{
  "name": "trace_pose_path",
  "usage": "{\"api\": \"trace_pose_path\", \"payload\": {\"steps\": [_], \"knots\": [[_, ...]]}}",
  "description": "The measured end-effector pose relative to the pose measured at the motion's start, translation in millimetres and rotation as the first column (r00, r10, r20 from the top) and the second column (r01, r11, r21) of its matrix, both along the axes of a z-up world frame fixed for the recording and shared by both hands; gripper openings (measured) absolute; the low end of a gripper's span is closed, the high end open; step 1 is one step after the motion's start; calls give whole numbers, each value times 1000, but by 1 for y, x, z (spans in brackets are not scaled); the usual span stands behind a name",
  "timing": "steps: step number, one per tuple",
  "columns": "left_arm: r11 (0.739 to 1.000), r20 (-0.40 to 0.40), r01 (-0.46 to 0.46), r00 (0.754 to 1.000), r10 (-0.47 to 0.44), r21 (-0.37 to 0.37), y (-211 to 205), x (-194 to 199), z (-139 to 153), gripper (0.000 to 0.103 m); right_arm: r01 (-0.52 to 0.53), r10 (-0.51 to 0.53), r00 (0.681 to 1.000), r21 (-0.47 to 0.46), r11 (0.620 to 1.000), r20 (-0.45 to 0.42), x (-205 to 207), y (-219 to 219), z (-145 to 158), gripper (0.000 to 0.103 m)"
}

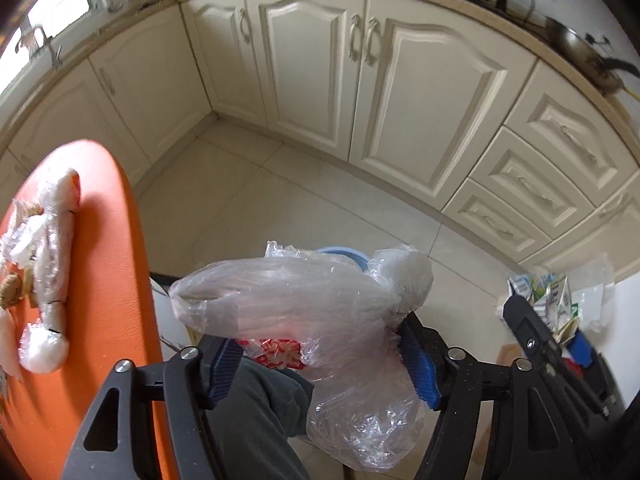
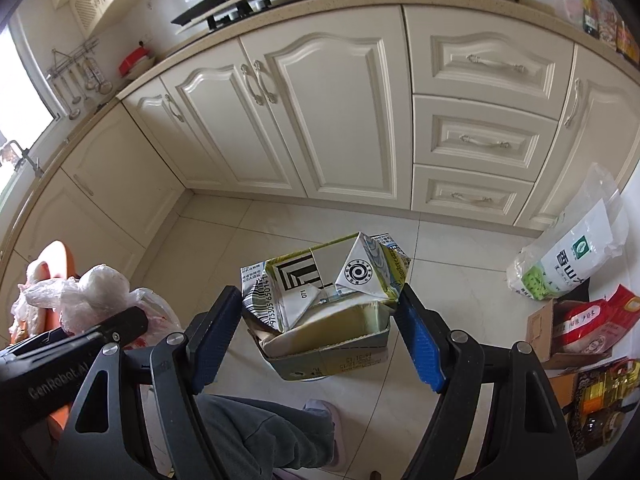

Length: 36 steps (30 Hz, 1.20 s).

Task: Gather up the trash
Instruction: 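Carry carton and bag to the blue bucket and open both tools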

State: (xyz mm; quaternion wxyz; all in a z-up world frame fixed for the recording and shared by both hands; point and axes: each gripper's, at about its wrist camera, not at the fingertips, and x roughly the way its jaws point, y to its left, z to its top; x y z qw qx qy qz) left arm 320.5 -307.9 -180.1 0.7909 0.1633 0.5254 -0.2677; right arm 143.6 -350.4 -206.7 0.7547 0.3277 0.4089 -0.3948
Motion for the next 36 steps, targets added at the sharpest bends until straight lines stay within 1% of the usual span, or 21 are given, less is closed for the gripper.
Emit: {"api": "trace_pose_path", "payload": {"steps": [2,6,8,11,13,15,17,19,20,21,23,26,27,28,32,36], "knots": [[1000,-49,-25,999,25,-6,-8,20,-8,69,-6,6,1000,16,1000,-8,5,-4,-8,78],[998,-35,-60,998,61,27,-22,47,-20,70,-24,25,999,35,999,-21,15,-6,-20,78],[998,-49,-63,997,64,18,-27,52,-24,70,-31,32,999,46,998,-26,19,-6,-25,78],[999,-97,-54,994,53,-5,-35,63,-32,70,-35,36,999,57,998,-25,22,-3,-28,78],[999,-113,-24,993,21,-26,-45,66,-36,70,-40,42,999,61,997,-22,22,-1,-28,78],[999,-106,-19,994,15,-36,-47,69,-38,70,-37,39,999,66,997,-22,22,-2,-30,78],[999,-82,-18,997,16,-32,-53,73,-39,71,-29,30,999,71,997,-22,19,-3,-30,78],[999,-72,-18,997,15,-41,-55,75,-39,77,-14,16,1000,73,997,-24,15,-6,-30,78],[999,-81,-15,997,10,-51,-59,78,-40,91,-5,7,1000,72,997,-23,12,-7,-30,78],[998,-93,-13,996,7,-61,-59,78,-41,102,2,0,1000,72,997,-23,10,-8,-30,78],[996,-105,-18,994,9,-85,-60,78,-41,102,14,-13,1000,71,997,-19,5,-9,-28,78],[998,-83,-12,996,7,-57,-66,78,-43,102,21,-20,1000,71,997,-18,2,-10,-27,78],[999,-83,-13,997,9,-45,-59,74,-44,102,22,-20,1000,72,997,-18,2,-10,-27,78],[999,-87,-17,996,14,-32,-52,69,-44,102,25,-23,1000,74,997,-19,1,-11,-28,78],[999,-122,-36,992,35,-4,-47,69,-47,102,26,-24,999,77,997,-26,-1,-12,-30,78],[999,-115,-46,992,47,17,-42,68,-43,102,12,-10,1000,80,997,-25,5,-12,-31,78]]}}
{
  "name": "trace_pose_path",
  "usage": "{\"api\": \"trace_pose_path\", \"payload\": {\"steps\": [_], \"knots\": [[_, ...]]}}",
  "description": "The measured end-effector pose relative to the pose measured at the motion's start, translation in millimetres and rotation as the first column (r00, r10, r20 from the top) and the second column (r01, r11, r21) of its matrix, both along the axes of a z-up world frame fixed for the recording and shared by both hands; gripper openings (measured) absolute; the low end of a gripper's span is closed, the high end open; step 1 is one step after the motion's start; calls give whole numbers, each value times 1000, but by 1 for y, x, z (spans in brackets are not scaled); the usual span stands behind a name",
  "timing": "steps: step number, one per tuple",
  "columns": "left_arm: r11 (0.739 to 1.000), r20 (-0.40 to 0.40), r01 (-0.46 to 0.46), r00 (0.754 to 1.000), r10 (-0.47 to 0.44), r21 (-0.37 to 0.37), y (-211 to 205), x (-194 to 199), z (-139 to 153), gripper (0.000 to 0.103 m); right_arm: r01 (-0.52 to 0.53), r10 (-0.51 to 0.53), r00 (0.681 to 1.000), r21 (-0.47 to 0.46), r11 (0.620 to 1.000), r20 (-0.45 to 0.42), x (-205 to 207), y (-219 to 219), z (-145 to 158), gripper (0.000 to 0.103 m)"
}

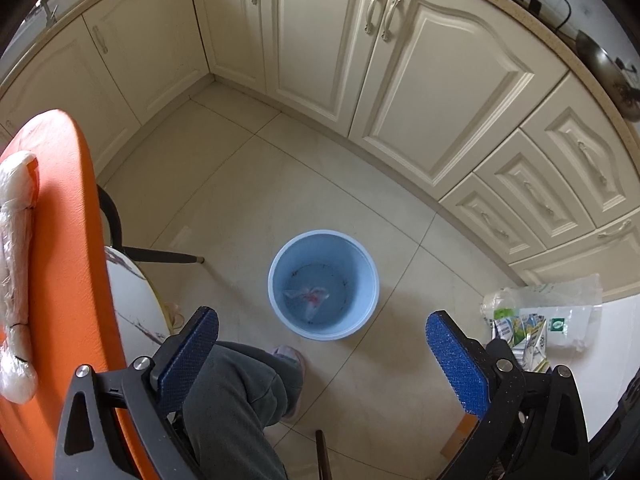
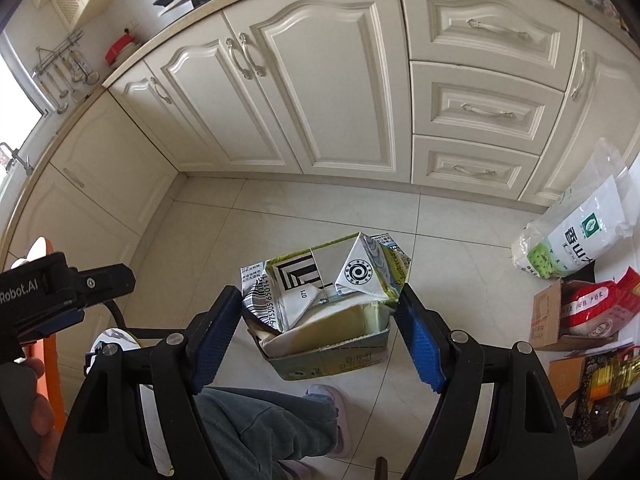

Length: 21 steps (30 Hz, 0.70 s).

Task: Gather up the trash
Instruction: 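Carry carton and bag to the blue bucket and open both tools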

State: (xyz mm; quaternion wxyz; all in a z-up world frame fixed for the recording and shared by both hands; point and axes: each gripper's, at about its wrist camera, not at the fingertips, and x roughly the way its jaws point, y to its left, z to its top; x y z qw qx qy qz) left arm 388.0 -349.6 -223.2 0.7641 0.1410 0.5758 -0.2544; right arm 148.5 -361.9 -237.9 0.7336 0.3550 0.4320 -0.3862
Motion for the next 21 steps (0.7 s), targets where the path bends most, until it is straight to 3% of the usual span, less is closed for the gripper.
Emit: {"api": "trace_pose_path", "payload": {"steps": [10,15,21], "knots": [[1000,54,-25,998,26,-14,26,-17,22,102,-85,85,996,11,996,19,38,2,-3,79],[997,55,-61,997,63,-37,45,-14,30,102,-149,143,986,65,987,89,57,3,-6,85],[997,28,-71,997,72,-42,54,-10,29,102,-138,133,989,80,987,58,62,5,-10,89]]}}
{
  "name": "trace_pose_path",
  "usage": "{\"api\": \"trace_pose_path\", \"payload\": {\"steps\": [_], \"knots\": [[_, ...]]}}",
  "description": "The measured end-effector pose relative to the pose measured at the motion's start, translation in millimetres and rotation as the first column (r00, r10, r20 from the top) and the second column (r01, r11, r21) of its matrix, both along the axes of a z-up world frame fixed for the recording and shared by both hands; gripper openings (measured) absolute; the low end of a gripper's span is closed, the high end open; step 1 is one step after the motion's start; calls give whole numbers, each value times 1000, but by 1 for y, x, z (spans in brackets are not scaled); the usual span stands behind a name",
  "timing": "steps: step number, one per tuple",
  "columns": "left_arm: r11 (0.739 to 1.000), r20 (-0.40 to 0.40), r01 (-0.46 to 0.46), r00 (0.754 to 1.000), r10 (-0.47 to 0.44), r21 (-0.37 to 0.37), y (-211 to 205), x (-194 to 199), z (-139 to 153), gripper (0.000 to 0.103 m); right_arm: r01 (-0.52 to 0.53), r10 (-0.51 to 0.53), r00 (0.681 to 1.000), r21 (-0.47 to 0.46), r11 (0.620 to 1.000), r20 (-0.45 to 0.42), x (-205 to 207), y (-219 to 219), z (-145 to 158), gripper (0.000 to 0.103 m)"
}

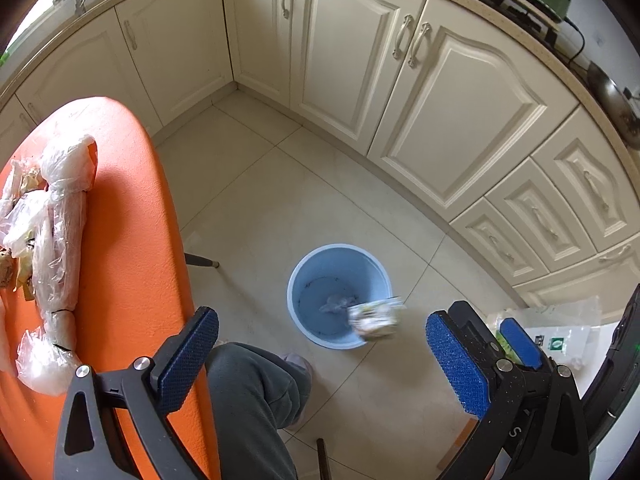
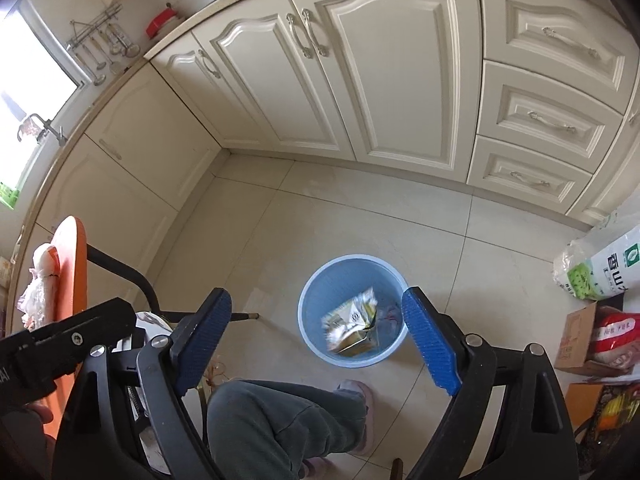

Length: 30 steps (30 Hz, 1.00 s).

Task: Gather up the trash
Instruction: 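Carry carton and bag to the blue bucket and open both tools, then swing both tools back toward the orange table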

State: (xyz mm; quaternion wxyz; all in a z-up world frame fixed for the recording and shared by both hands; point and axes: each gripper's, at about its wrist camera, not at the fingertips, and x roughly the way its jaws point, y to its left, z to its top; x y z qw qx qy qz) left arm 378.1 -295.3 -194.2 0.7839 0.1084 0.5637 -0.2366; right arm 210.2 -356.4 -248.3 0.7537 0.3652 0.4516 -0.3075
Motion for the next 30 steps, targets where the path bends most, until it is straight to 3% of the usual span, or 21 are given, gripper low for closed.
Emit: {"api": "trace_pose_path", "payload": {"steps": [9,17,23,30], "knots": [[1000,-19,18,1000,-18,11,-1,0,4,101,38,-37,998,3,999,-49,-14,-3,1,89],[999,-4,49,999,-49,-8,15,-15,23,101,72,-74,996,-37,997,-44,-36,10,31,89],[997,30,55,998,-54,-52,54,-44,50,101,65,-66,998,-83,994,-13,-46,39,67,89],[992,87,23,996,-12,-127,137,-81,91,101,30,-24,999,-147,989,38,-43,89,112,89]]}}
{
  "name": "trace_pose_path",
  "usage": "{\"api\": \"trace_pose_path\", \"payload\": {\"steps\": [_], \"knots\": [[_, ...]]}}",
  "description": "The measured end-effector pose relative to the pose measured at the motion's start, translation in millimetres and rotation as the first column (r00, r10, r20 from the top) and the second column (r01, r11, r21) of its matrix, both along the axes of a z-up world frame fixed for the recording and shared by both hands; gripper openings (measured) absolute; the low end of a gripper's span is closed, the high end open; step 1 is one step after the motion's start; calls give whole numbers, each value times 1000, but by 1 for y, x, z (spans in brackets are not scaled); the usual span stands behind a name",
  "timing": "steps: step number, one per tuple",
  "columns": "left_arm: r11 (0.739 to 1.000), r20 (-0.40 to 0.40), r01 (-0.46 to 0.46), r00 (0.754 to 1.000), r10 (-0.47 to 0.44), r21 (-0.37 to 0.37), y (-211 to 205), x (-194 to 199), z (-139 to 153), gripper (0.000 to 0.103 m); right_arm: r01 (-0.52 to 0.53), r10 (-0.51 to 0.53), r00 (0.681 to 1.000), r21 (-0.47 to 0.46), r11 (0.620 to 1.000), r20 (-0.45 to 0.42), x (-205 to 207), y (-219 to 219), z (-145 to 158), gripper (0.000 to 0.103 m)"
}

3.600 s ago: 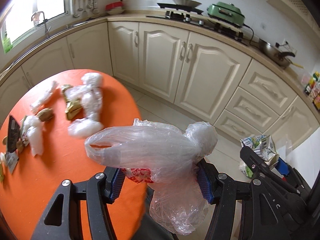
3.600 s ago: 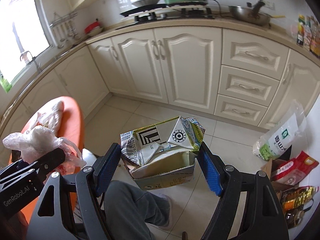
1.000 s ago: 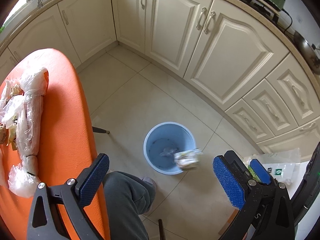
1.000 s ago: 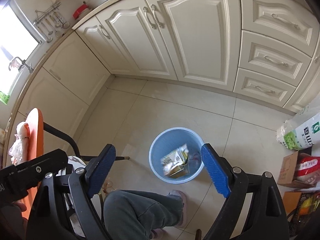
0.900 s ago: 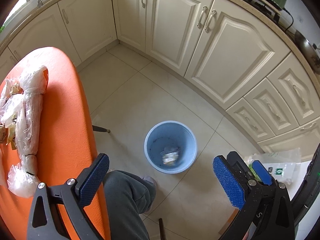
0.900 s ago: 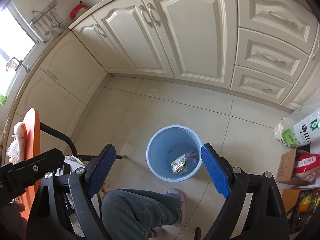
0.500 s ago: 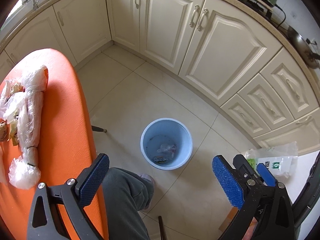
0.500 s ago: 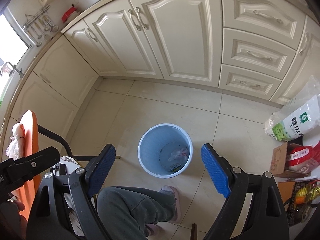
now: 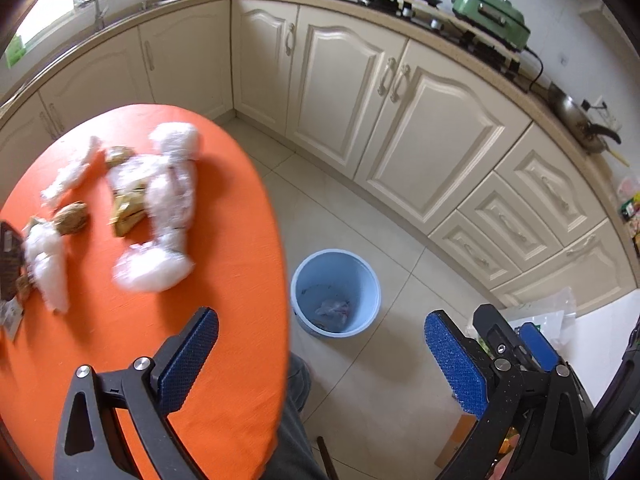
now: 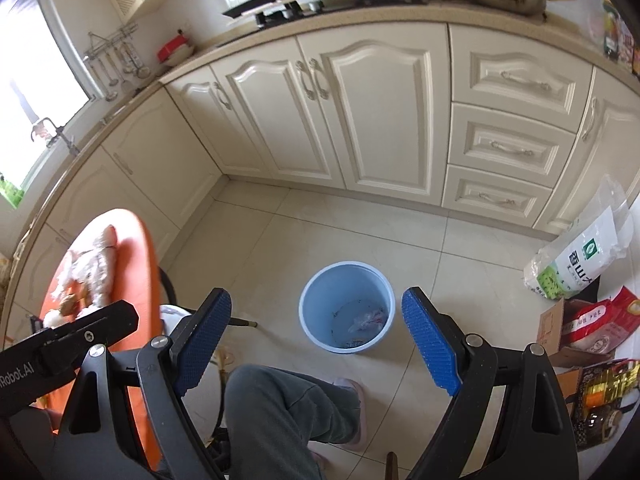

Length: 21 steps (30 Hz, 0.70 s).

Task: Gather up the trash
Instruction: 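Swing both tools back toward the orange table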

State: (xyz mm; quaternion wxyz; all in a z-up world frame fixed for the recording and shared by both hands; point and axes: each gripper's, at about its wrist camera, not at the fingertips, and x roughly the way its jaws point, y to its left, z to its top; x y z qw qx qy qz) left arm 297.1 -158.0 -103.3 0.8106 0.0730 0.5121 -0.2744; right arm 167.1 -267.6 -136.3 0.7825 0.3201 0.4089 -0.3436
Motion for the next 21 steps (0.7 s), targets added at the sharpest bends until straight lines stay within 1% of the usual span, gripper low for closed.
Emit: {"api": "trace_pose_path", "payload": {"steps": [3,6,10,12,13,17,21], "knots": [[999,25,-27,999,28,-27,42,-13,15,101,-33,33,999,-29,999,18,6,25,18,89],[994,53,-78,995,82,-75,95,-26,33,101,-75,77,996,-51,996,35,15,50,30,90],[984,107,-156,980,166,-90,166,-46,51,101,-124,128,990,-71,990,60,27,81,40,92],[975,119,-199,971,209,-96,198,-57,55,101,-153,157,986,-75,985,63,37,95,42,92],[967,127,-234,961,246,-104,217,-60,58,101,-170,175,983,-77,982,60,44,102,43,92],[931,164,-350,917,363,-103,267,-72,65,101,-237,242,969,-82,968,55,67,127,44,93],[891,137,-439,881,452,-118,309,-74,67,101,-318,323,945,-87,944,45,91,153,44,93]]}}
